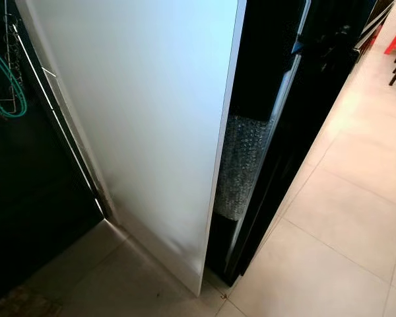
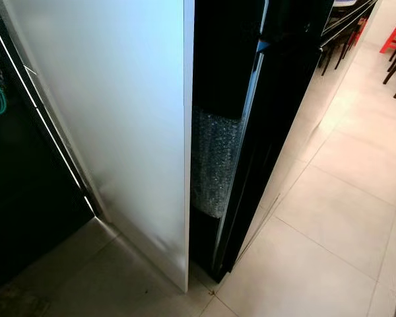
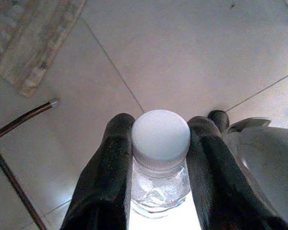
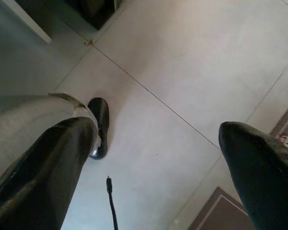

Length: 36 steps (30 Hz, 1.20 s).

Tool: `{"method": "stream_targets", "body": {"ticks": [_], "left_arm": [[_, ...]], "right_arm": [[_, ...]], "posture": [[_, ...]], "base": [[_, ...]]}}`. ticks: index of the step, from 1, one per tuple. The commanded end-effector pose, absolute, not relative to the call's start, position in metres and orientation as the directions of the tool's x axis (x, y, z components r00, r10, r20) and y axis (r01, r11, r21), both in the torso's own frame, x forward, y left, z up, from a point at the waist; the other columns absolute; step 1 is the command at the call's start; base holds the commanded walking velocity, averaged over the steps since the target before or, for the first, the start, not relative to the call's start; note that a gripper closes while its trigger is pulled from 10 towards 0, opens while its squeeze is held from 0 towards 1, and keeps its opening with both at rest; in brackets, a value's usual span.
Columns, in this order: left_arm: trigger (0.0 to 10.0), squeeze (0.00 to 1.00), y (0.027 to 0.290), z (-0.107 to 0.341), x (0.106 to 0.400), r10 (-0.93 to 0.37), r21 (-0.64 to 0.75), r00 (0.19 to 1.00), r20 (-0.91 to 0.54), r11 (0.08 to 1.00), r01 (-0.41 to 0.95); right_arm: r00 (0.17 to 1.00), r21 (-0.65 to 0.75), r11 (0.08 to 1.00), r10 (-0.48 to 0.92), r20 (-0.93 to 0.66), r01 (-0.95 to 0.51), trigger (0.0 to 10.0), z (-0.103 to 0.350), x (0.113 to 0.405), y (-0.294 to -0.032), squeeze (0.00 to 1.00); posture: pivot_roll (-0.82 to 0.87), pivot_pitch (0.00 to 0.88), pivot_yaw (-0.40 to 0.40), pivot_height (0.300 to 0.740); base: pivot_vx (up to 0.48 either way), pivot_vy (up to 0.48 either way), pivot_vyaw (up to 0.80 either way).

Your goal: Restocking fridge

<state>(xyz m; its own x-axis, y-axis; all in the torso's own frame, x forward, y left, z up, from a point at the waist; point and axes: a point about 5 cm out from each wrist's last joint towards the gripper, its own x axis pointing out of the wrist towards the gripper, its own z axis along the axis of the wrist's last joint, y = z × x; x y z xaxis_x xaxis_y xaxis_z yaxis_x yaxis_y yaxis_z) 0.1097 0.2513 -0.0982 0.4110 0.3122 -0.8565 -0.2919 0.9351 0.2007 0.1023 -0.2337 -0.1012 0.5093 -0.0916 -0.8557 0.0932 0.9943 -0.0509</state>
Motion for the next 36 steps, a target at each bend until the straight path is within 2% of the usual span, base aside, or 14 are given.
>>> {"method": "stream_targets", "body": {"ticks": [1,12,36], "left_arm": [[10.0,0.00,0.2523,-0.0999,0.1029,0.308,0.208,0.394,-0.866,0.938,-0.278],[10.0,0.00,0.2526,-0.0996,0.1027,0.295,0.208,0.407,-0.865,0.947,-0.244],[10.0,0.00,0.2488,-0.0984,0.1110,0.262,0.189,0.432,-0.863,0.960,-0.204]], "right_arm": [[0.506,-0.044,0.992,-0.100,-0.857,0.121,10.0,-0.1024,0.0989,-0.2322,0.00],[0.501,-0.055,0.978,-0.151,-0.852,0.202,10.0,-0.1037,0.0927,-0.2329,0.00],[0.500,-0.055,0.971,-0.169,-0.849,0.234,10.0,-0.1032,0.0934,-0.2346,0.00]], "posture": [[-0.07,0.000,0.017,0.740],[-0.09,0.000,0.030,0.740],[-0.08,0.000,0.031,0.740]], "base": [[0.000,0.281,0.00],[0.000,0.281,0.00],[0.000,0.000,-0.80]]}}
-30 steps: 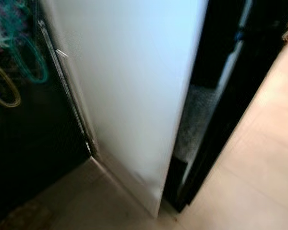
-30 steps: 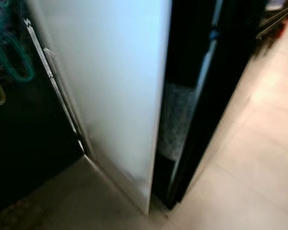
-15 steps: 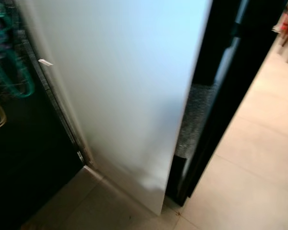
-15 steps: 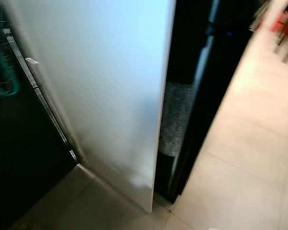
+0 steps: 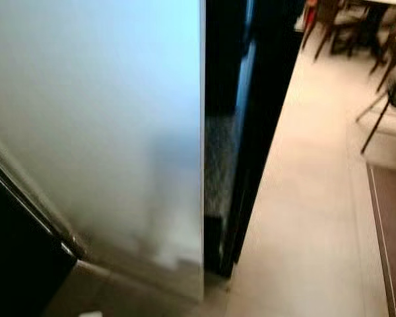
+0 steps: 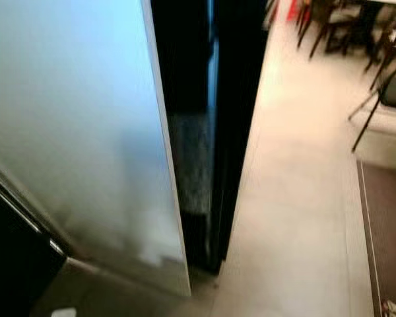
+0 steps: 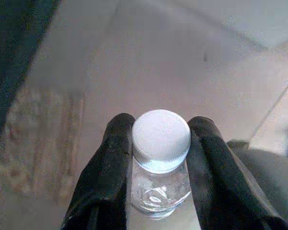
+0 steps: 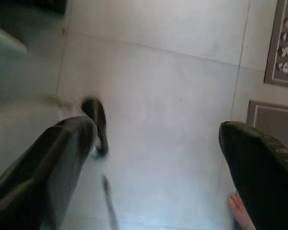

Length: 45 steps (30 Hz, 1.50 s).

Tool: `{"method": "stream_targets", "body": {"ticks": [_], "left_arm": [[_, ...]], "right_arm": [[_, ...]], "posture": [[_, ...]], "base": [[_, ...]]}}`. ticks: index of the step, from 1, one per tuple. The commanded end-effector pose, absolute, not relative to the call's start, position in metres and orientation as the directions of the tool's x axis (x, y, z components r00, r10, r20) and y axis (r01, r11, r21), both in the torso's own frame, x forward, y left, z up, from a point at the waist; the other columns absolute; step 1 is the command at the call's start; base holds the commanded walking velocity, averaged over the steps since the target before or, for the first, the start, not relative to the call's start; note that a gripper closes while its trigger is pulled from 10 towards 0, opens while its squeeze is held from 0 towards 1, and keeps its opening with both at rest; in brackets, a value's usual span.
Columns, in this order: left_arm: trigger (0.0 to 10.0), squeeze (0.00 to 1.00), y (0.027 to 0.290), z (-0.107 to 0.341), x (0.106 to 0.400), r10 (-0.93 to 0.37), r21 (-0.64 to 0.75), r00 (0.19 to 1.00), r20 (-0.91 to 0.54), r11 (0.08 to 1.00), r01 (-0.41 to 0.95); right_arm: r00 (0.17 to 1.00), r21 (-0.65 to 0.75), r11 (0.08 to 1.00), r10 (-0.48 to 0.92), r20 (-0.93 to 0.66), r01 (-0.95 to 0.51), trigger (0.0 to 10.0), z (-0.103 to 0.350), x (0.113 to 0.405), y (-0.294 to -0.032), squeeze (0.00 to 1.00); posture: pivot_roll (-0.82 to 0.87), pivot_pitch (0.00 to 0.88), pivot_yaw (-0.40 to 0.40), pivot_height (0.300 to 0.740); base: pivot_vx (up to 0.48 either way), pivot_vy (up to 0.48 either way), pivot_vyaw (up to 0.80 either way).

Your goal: Restocking fridge

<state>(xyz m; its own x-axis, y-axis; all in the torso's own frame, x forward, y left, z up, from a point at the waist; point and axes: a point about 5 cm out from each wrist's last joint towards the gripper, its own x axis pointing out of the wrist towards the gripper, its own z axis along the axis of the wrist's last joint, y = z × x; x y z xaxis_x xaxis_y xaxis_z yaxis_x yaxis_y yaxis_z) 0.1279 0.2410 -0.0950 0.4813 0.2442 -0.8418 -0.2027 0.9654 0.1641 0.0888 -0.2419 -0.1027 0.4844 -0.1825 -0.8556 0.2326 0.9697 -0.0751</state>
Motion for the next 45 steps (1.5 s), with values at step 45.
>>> {"method": "stream_targets", "body": {"ticks": [45], "left_arm": [[10.0,0.00,0.250,-0.100,0.103,0.256,0.202,0.426,-0.868,0.965,-0.169]], "right_arm": [[0.990,-0.059,0.988,-0.143,-0.019,0.141,10.0,0.027,0.226,-0.209,0.00]], "posture": [[-0.14,0.000,0.027,0.740]], "base": [[0.000,0.000,-0.10]]}}
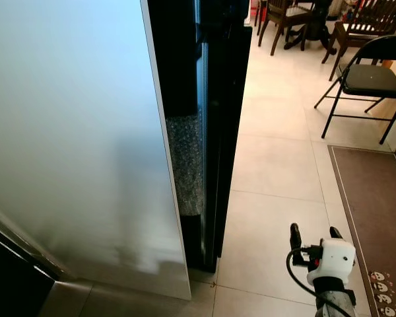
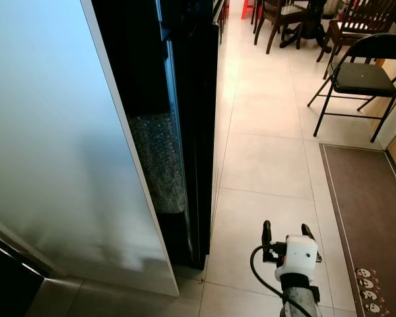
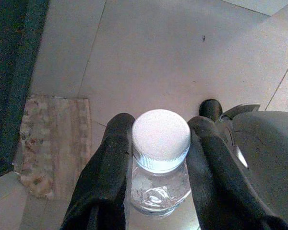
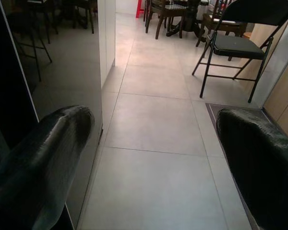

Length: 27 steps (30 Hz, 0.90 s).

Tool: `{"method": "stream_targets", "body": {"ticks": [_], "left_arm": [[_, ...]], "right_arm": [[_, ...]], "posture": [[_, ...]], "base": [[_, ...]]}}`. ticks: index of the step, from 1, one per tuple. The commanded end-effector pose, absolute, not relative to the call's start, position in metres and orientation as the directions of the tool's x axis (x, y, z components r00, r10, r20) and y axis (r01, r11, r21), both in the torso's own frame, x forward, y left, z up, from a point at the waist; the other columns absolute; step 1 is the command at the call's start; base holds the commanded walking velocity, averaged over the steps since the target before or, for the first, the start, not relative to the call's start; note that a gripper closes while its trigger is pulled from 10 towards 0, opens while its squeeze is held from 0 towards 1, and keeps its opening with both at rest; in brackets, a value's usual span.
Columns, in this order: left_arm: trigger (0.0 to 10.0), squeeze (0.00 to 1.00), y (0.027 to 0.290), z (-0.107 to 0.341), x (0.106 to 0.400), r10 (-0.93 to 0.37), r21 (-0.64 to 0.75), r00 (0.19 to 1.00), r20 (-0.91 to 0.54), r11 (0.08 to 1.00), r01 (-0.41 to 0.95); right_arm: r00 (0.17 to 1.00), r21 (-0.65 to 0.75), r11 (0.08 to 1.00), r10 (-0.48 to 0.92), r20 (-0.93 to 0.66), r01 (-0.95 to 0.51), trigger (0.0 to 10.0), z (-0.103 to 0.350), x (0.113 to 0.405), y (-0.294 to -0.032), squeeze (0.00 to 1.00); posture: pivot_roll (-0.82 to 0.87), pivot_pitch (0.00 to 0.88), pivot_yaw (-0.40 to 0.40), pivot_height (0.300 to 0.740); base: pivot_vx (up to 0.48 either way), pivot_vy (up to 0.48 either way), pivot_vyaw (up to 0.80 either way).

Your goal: Restocking fridge

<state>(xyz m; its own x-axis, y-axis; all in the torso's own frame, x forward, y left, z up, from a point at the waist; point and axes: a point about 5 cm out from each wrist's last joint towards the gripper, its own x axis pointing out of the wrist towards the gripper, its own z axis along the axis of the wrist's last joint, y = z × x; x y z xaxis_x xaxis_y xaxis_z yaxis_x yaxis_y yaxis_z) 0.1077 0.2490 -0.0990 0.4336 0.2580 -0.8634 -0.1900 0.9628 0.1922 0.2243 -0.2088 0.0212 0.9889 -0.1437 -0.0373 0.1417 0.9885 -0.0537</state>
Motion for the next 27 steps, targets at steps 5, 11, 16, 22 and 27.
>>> {"method": "stream_targets", "body": {"ticks": [5,11,16,22,27], "left_arm": [[10.0,0.00,0.251,-0.100,0.104,0.252,0.204,0.429,-0.868,0.967,-0.155],[10.0,0.00,0.251,-0.099,0.104,0.260,0.210,0.430,-0.865,0.964,-0.161],[10.0,0.00,0.250,-0.101,0.101,0.261,0.210,0.417,-0.871,0.964,-0.163],[10.0,0.00,0.250,-0.100,0.102,0.259,0.211,0.418,-0.871,0.965,-0.159],[10.0,0.00,0.250,-0.100,0.103,0.242,0.201,0.427,-0.871,0.970,-0.141]], "right_arm": [[0.989,-0.060,0.987,-0.148,-0.022,0.147,10.0,0.031,0.225,-0.210,0.00],[0.986,-0.069,0.985,-0.163,-0.035,0.160,10.0,0.035,0.227,-0.213,0.00],[0.985,-0.081,0.983,-0.168,-0.041,0.164,10.0,0.037,0.226,-0.216,0.00],[0.983,-0.090,0.982,-0.173,-0.053,0.168,10.0,0.039,0.224,-0.218,0.00],[0.982,-0.091,0.981,-0.178,-0.057,0.172,10.0,0.041,0.226,-0.219,0.00]], "posture": [[-0.14,0.000,0.028,0.740],[-0.13,0.000,0.019,0.740],[-0.13,0.000,0.017,0.740],[-0.13,0.000,0.020,0.740],[-0.13,0.000,0.022,0.740]], "base": [[0.000,0.000,0.00],[0.000,0.292,0.00],[0.000,0.298,0.00],[0.000,0.246,0.00],[0.000,0.000,0.00]]}}
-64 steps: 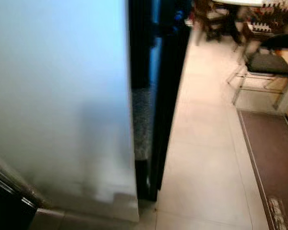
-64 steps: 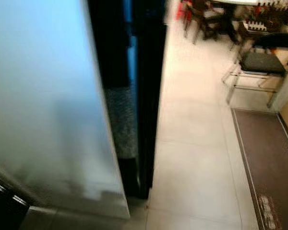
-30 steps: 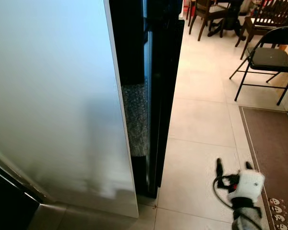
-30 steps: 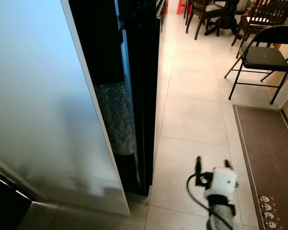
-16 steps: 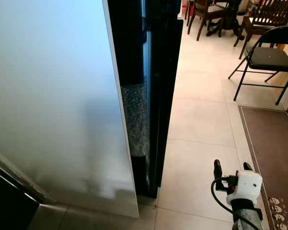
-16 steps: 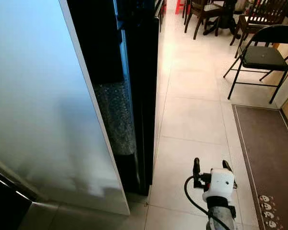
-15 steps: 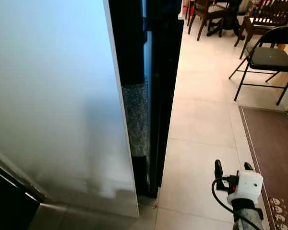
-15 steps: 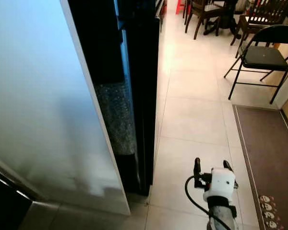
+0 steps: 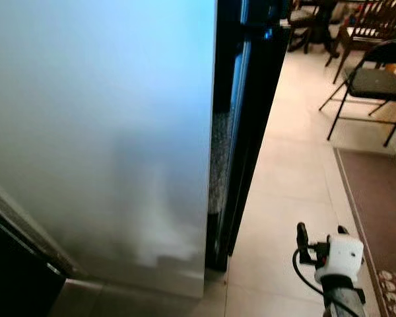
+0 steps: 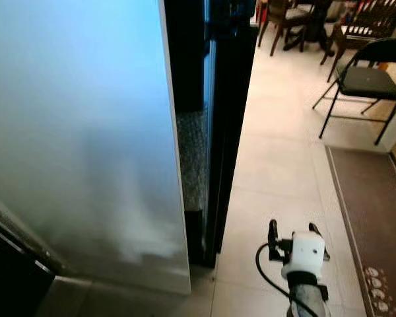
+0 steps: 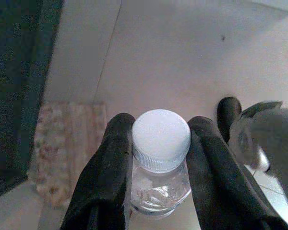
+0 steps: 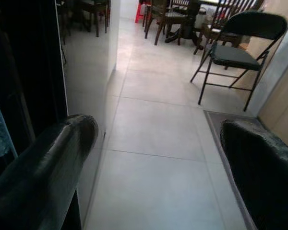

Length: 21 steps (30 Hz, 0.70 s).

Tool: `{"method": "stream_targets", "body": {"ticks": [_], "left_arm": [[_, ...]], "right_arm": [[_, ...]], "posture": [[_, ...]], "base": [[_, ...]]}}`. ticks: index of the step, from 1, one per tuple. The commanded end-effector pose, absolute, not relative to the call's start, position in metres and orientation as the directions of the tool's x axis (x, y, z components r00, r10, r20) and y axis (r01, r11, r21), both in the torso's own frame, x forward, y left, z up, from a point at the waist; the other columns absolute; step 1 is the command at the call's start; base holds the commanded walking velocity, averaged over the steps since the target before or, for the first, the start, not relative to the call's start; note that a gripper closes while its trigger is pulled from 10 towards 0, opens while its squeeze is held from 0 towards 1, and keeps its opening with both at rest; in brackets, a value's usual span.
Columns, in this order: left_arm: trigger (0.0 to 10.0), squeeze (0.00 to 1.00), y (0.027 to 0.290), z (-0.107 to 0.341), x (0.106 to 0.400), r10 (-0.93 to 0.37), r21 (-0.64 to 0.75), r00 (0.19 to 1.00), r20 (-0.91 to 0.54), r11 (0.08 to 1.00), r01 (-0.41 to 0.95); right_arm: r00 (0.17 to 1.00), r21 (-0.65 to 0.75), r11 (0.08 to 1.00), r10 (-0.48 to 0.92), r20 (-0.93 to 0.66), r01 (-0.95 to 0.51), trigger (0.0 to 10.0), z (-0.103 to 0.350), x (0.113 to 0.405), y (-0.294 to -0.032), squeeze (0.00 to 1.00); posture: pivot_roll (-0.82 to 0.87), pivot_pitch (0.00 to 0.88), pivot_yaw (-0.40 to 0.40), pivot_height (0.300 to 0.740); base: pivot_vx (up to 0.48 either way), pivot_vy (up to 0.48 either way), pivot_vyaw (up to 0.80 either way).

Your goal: Restocking fridge

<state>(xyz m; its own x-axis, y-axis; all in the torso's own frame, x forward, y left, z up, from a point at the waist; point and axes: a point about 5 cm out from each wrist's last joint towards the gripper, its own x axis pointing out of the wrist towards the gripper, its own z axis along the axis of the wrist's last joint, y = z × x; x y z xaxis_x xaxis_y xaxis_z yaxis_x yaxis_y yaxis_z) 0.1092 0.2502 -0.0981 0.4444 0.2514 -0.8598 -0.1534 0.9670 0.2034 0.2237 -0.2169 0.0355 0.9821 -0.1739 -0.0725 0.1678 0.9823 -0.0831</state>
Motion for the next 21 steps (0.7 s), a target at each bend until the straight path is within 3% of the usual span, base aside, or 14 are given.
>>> {"method": "stream_targets", "body": {"ticks": [1,13,21], "left_arm": [[10.0,0.00,0.2497,-0.1000,0.1033,0.239,0.198,0.426,-0.873,0.970,-0.139],[10.0,0.00,0.2511,-0.0994,0.1040,0.233,0.189,0.429,-0.873,0.971,-0.145],[10.0,0.00,0.2513,-0.0990,0.1050,0.230,0.187,0.433,-0.872,0.972,-0.139]], "right_arm": [[0.982,-0.090,0.981,-0.180,-0.057,0.174,10.0,0.0413,0.2265,-0.2193,0.00],[0.983,-0.091,0.982,-0.173,-0.068,0.167,10.0,0.0438,0.2270,-0.2198,0.00],[0.995,-0.107,0.992,-0.074,-0.066,0.066,10.0,0.0482,0.2286,-0.2137,0.00]], "posture": [[-0.13,0.000,0.022,0.740],[-0.13,0.000,0.032,0.740],[-0.13,0.000,0.032,0.740]], "base": [[0.000,0.000,0.00],[0.000,0.000,0.00],[0.000,0.000,0.00]]}}
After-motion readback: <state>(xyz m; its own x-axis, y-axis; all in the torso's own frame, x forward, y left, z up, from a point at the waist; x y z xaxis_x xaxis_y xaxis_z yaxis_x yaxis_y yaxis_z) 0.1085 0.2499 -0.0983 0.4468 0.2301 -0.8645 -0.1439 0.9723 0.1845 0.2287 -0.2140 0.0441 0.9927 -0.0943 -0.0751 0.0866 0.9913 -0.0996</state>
